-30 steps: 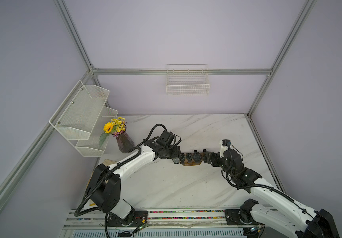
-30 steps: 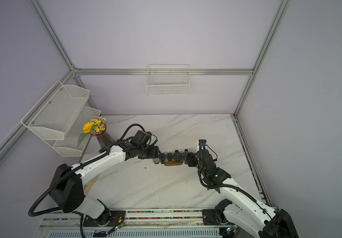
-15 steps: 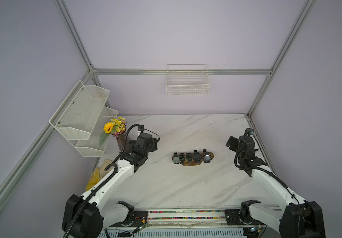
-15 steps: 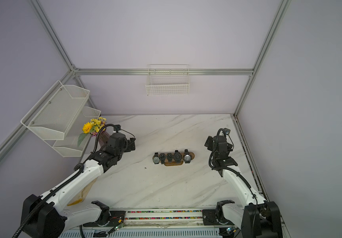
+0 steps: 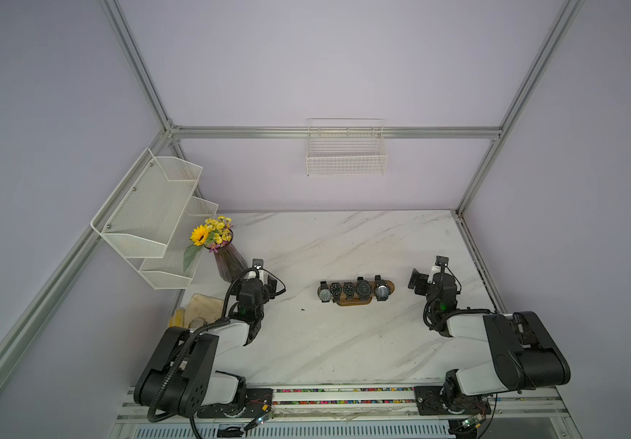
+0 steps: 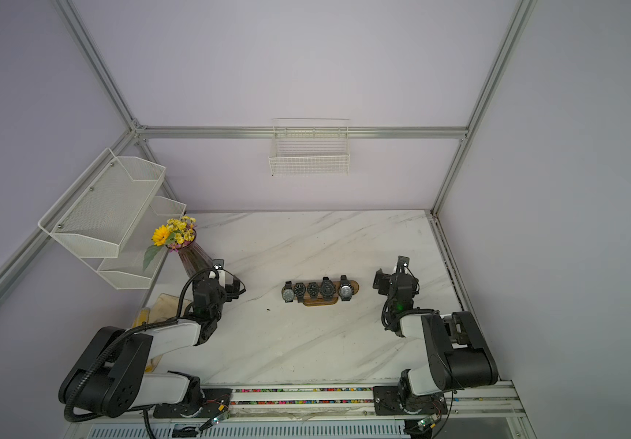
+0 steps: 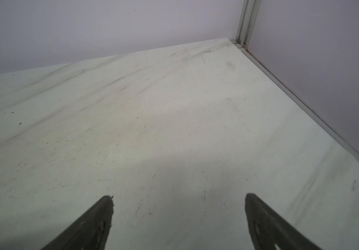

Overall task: Place watch on stand
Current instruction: Reset both arms

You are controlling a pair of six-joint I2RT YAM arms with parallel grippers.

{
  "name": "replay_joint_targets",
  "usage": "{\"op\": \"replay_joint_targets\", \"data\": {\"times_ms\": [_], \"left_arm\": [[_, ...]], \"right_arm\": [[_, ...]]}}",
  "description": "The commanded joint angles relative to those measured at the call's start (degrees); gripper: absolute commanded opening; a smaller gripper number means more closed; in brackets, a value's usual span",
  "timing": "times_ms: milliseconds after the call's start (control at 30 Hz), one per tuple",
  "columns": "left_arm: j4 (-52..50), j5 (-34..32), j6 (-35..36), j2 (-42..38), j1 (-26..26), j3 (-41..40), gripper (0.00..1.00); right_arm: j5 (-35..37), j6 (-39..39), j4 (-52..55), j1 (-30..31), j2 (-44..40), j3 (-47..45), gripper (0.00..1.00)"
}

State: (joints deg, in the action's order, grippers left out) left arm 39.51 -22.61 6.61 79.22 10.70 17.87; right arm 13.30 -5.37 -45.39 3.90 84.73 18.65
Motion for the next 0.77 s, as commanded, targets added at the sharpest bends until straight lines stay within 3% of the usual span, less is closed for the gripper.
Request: {"op": "replay_joint_targets", "data": {"times_ms": [0,167,233,300,333,400,633,733], "left_arm": [[16.5,13.0,2.3,1.1,-3.0,-1.8,1.00],[21.3,13.5,-1.3,5.7,-6.3,-2.6,1.00],[22.6,14.5,-2.0,9.3,-7.4,-1.7,1.00],[27.5,14.6,-2.5,11.3,-8.1,-2.3,1.00],[25.7,14.5,-2.9,10.9,-8.3,-1.7,1.00],[20.2,14.4,-3.5,10.0,-8.5,0.4,1.00],[18.0,12.3,-4.5,10.6,-9.0,2.0,1.00],[15.6,8.2,-6.3,10.8,-9.1,3.5,1.00]], "right_arm": [[-6.9,4.3,-14.1,-0.2,1.8,0.3,0.97],[-13.4,6.2,-19.3,-1.6,13.7,4.8,0.97],[-10.9,4.2,-23.3,-1.6,18.3,5.9,0.97],[-5.1,2.2,-15.0,-2.1,16.8,8.7,0.97],[-4.5,2.7,-19.4,-2.1,17.4,7.3,0.97],[-3.6,2.1,-16.2,-2.0,16.7,8.0,0.97],[-4.2,2.4,-16.3,-2.0,17.2,8.5,0.97],[-4.1,2.4,-16.9,-2.0,17.3,8.2,0.97]]}}
